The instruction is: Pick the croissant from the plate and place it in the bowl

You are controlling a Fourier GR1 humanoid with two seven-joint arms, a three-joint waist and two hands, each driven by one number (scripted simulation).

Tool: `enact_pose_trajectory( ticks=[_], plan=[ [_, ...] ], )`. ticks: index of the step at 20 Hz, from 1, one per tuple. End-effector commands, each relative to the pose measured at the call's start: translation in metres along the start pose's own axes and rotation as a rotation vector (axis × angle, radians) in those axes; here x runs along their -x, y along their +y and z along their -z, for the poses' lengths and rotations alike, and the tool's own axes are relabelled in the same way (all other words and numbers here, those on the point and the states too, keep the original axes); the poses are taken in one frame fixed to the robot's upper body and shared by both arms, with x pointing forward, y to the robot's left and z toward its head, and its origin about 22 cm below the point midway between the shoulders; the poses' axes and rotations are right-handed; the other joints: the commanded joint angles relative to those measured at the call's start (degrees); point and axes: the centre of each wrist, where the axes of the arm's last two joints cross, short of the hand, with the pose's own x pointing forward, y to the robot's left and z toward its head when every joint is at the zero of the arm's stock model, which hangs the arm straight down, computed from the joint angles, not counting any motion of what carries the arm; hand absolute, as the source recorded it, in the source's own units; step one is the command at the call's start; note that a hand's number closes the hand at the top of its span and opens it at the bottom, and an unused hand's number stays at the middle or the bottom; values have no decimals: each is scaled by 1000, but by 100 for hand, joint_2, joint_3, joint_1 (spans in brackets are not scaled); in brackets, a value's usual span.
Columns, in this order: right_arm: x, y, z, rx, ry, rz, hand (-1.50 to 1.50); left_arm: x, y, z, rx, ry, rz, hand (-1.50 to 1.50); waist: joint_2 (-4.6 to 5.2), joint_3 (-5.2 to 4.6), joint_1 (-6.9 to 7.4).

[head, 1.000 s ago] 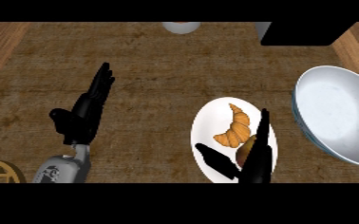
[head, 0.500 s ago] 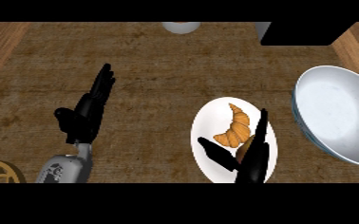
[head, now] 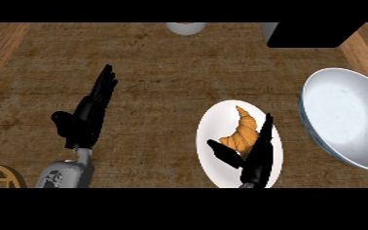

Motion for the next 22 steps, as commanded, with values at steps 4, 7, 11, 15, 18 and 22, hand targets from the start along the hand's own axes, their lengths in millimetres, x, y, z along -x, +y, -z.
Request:
enact_pose_trajectory(
  ticks=[4, 7, 11, 15, 18, 22],
  plan=[
    [-1, 13, 26, -20, 29, -7, -150, -1, -5, -5, 7, -6, 13, 0, 18, 15, 6],
    [0, -10, 36, -64, -16, -62, 150, 12, -1, 2, 10, 10, 11, 0, 19, 13, -14],
    [8, 15, 20, -130, -104, -205, 150, 1, -13, 10, 5, 9, 7, 0, 20, 11, -20],
    [11, 40, 14, -147, -134, -186, 150, 6, -16, 2, 23, -3, 7, 0, 27, 16, 28],
    [3, 32, 23, -153, -117, -119, 150, -1, 0, -8, 3, -18, -9, 0, 16, 16, 23],
    [-13, 13, -18, -404, -293, -153, 150, 6, -8, -5, -5, 10, -5, 0, -9, 12, -30]
  ],
)
